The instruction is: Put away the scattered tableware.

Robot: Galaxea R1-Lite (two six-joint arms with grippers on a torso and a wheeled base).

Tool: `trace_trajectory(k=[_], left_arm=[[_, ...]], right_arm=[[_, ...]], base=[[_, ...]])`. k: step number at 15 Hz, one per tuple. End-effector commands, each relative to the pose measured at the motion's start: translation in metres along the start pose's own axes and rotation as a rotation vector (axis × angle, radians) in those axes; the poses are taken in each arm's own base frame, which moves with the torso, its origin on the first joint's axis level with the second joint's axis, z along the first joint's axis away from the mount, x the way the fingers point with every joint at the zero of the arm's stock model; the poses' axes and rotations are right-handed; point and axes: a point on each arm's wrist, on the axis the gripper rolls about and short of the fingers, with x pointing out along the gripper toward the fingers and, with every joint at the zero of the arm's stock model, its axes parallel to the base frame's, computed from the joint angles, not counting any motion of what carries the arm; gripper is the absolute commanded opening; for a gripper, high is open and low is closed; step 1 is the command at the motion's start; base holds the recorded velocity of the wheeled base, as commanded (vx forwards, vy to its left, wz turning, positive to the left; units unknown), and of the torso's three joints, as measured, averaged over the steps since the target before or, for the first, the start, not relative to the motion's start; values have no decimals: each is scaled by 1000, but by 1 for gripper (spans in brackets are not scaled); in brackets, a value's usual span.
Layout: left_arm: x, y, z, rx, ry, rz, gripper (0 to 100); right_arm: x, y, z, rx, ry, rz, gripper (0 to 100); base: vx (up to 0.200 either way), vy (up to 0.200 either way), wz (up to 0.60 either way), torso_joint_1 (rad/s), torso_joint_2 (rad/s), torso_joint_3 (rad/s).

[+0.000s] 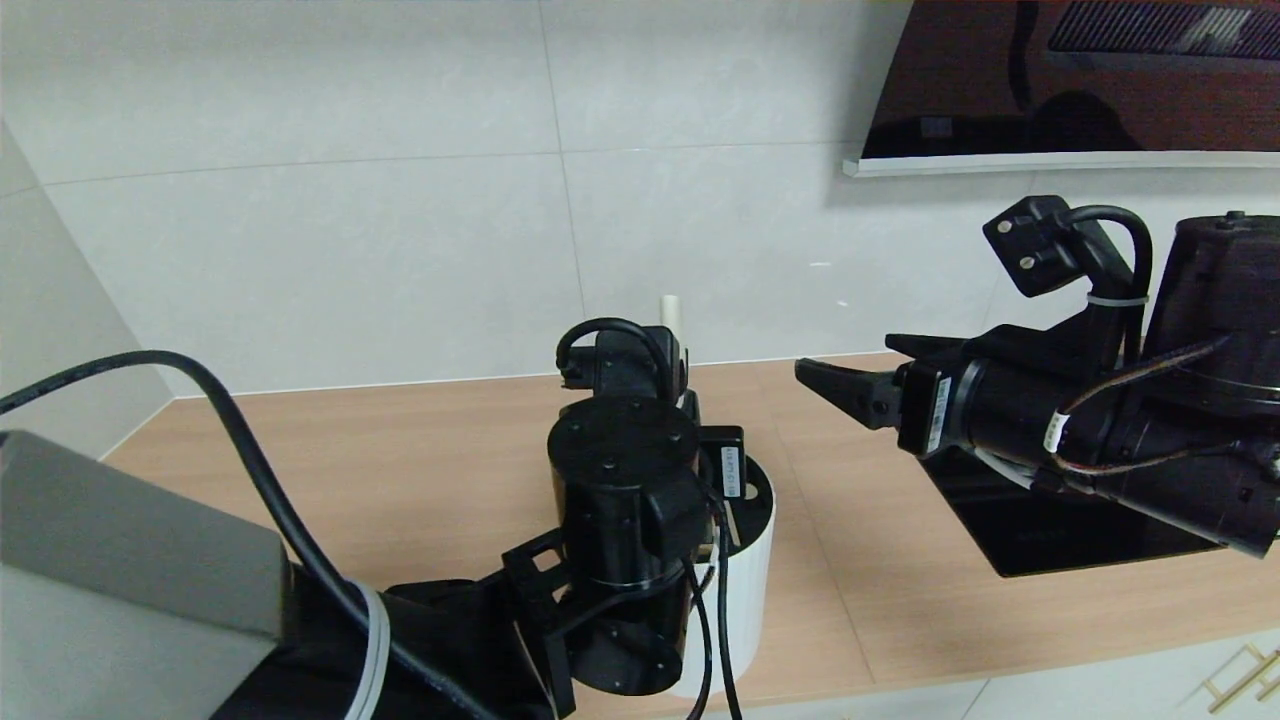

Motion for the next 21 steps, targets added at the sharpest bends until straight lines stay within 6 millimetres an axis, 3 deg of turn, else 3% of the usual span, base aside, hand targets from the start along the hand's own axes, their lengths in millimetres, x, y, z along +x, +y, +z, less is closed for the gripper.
trace_trajectory(k=[1, 7, 18, 19, 21], left_arm=[[1, 3, -6, 4, 14, 8, 0], [1, 6, -28, 8, 65, 17, 0], [0, 7, -38, 21, 88, 18, 0], [-1, 7, -39, 24, 91, 19, 100], [-1, 7, -38, 23, 90, 17, 100]], right_arm=[[1, 0, -1, 0, 3, 0, 100], [2, 0, -3, -1, 11, -1, 100], [2, 0, -3, -1, 12, -1, 100], [2, 0, -3, -1, 12, -1, 100], [2, 0, -3, -1, 11, -1, 100]], base=[[0, 0, 0, 0, 0, 0], [0, 0, 0, 0, 0, 0], [0, 0, 0, 0, 0, 0], [0, 0, 0, 0, 0, 0], [0, 0, 0, 0, 0, 0]])
